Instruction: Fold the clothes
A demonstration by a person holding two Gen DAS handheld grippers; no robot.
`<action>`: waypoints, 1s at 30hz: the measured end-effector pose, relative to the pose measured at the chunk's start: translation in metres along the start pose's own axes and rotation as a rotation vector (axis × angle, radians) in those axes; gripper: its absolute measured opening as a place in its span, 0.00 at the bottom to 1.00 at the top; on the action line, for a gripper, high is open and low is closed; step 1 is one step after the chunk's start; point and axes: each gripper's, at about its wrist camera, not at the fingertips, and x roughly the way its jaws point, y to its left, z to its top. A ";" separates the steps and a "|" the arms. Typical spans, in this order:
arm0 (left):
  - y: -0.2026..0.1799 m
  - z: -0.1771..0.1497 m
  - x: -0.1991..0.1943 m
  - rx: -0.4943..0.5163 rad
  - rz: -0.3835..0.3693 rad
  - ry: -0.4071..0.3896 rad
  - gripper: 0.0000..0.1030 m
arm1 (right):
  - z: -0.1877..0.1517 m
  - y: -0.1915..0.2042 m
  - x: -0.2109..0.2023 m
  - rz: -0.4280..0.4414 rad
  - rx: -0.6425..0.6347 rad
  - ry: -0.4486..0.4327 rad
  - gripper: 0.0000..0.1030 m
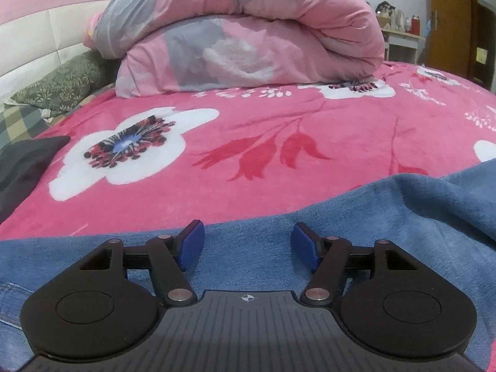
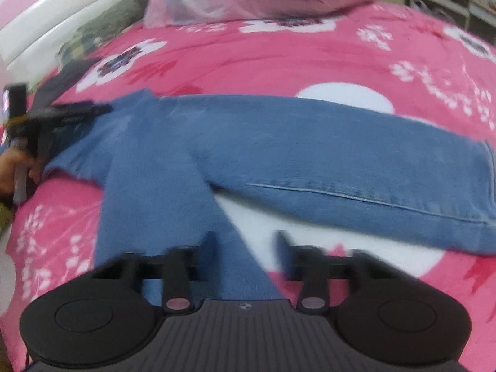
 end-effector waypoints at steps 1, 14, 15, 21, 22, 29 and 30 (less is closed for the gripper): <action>0.000 0.000 0.000 0.000 0.001 -0.001 0.63 | -0.003 0.008 -0.004 -0.033 -0.026 -0.010 0.06; 0.004 0.001 -0.001 -0.019 -0.014 -0.006 0.63 | 0.022 0.073 -0.040 -0.505 -0.393 -0.159 0.00; 0.004 0.001 -0.001 -0.019 -0.014 -0.008 0.63 | 0.029 0.072 -0.040 -0.539 -0.414 -0.164 0.00; 0.003 0.002 -0.002 -0.017 -0.014 -0.010 0.63 | 0.066 0.057 -0.008 -0.672 -0.575 -0.110 0.00; 0.004 0.002 -0.002 -0.018 -0.014 -0.009 0.63 | 0.071 0.054 0.001 -0.685 -0.599 -0.093 0.00; 0.003 0.002 -0.002 -0.014 -0.010 -0.007 0.63 | 0.087 0.030 0.054 -0.704 -0.656 -0.012 0.00; 0.003 0.002 -0.002 -0.013 -0.010 -0.007 0.63 | 0.086 0.027 0.060 -0.700 -0.654 -0.004 0.00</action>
